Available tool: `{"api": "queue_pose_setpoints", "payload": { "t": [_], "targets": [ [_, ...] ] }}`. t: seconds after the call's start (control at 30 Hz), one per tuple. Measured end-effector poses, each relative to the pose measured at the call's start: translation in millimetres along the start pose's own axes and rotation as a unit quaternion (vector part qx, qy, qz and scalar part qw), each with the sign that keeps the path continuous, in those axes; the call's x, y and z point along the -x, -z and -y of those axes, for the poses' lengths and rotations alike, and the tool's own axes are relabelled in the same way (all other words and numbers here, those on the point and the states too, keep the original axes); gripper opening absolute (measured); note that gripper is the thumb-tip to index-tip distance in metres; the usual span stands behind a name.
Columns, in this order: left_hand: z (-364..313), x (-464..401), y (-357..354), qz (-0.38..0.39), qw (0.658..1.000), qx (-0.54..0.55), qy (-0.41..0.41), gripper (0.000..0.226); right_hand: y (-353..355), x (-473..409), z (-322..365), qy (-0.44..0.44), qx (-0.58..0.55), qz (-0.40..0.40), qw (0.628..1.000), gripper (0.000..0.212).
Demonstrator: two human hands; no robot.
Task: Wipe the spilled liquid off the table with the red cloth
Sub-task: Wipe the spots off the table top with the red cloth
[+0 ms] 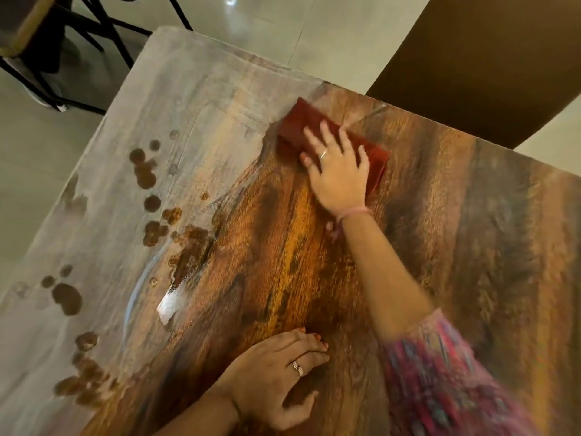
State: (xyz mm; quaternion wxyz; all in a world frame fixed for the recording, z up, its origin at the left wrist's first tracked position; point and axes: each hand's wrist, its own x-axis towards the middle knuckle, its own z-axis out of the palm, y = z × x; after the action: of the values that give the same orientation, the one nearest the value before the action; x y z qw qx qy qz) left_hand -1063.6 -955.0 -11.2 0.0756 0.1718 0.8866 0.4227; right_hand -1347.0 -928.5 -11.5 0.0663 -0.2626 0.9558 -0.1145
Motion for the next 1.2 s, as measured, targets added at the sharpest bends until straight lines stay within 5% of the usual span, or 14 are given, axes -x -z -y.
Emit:
{"api": "queue_pose_setpoints", "payload": {
  "t": [0.13, 0.27, 0.57, 0.73, 0.87, 1.0, 1.2],
  "targets": [
    [2.1, -0.7, 0.4, 0.020, 1.000, -0.011, -0.005, 0.049, -11.1, 97.4, 12.5, 0.129, 0.022, 0.024, 0.991, 0.048],
    [1.1, -1.3, 1.0, 0.008, 1.000, -0.001, -0.005, 0.046, -5.8, 66.8, -5.1, 0.128, 0.068, 0.026, 0.989, 0.053],
    [0.4, 0.4, -1.7, 0.004, 1.000, 0.002, 0.009, 0.045, 18.9, -107.5, -60.0, -0.229, 0.001, -0.019, 0.973, 0.056],
    [0.5, -1.0, -1.5, -0.015, 1.000, 0.012, 0.001, 0.045, 7.0, -43.4, -20.7, -0.017, 0.032, 0.000, 0.999, 0.053],
    [-0.2, -1.0, 1.3, -0.004, 1.000, 0.017, -0.001, 0.044, -9.5, 56.5, 9.0, 0.187, 0.054, 0.046, 0.980, 0.052],
    [0.5, -1.7, 1.8, -0.008, 1.000, 0.022, -0.004, 0.043, -0.5, 47.1, -13.5, 0.259, 0.073, 0.091, 0.959, 0.054],
    [-0.5, -0.2, -3.0, -0.029, 0.999, 0.024, -0.009, 0.042, 24.8, -76.5, -52.0, -0.040, 0.013, 0.016, 0.999, 0.053]
  ]
}}
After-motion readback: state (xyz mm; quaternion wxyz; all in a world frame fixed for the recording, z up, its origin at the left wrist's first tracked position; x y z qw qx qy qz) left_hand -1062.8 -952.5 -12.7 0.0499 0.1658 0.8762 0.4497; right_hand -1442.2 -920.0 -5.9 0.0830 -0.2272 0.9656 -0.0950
